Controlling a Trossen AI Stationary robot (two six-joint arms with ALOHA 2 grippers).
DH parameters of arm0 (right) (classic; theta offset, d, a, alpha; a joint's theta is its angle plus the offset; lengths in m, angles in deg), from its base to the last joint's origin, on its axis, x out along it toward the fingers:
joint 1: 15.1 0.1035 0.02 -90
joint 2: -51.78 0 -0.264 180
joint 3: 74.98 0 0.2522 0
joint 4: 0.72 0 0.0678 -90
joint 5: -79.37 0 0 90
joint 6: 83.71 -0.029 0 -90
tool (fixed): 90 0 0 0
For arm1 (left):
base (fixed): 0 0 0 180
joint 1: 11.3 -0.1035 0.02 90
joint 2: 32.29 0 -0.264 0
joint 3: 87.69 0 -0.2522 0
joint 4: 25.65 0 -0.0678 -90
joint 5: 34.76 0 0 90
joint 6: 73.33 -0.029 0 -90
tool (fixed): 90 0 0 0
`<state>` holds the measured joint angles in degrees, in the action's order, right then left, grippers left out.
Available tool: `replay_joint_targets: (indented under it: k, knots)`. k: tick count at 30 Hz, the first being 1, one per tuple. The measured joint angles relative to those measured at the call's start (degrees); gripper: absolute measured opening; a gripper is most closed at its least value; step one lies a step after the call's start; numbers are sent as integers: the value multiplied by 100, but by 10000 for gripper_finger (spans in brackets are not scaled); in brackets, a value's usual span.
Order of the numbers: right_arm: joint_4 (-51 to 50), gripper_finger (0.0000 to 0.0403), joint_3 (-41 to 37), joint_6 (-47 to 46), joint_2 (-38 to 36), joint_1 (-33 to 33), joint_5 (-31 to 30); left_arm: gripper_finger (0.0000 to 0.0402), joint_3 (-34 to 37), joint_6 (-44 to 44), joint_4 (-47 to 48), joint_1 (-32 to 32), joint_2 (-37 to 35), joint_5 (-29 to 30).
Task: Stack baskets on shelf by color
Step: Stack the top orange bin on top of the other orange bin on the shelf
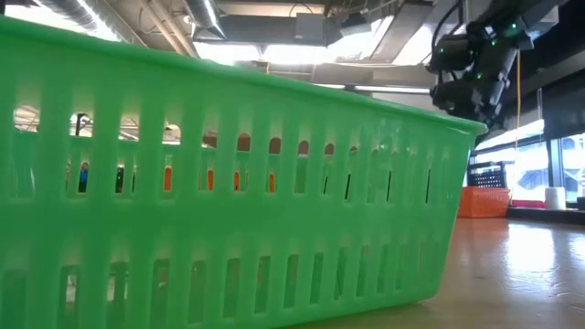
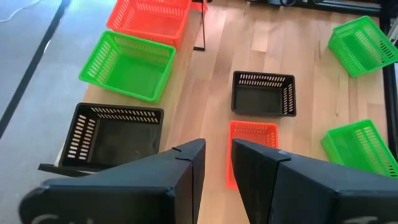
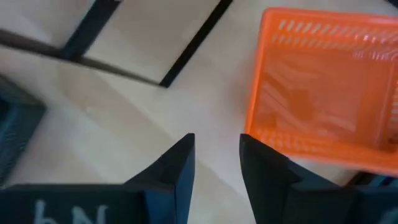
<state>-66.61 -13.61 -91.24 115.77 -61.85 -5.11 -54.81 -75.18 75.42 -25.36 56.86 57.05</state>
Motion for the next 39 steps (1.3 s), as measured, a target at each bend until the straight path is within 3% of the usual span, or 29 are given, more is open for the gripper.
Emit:
replay_joint_targets:
  k: [10, 24, 39]
  knots:
    - [459, 122, -552, 59, 2, -434, 7, 70, 0, 22, 21, 0, 15, 0]
    - [729, 122, -729, -2, 35, -452, -52, 70, 0, 20, 19, 0, 15, 0]
    - [929, 122, -727, -235, 975, -452, -293, 70, 0, 18, 19, 0, 16, 0]
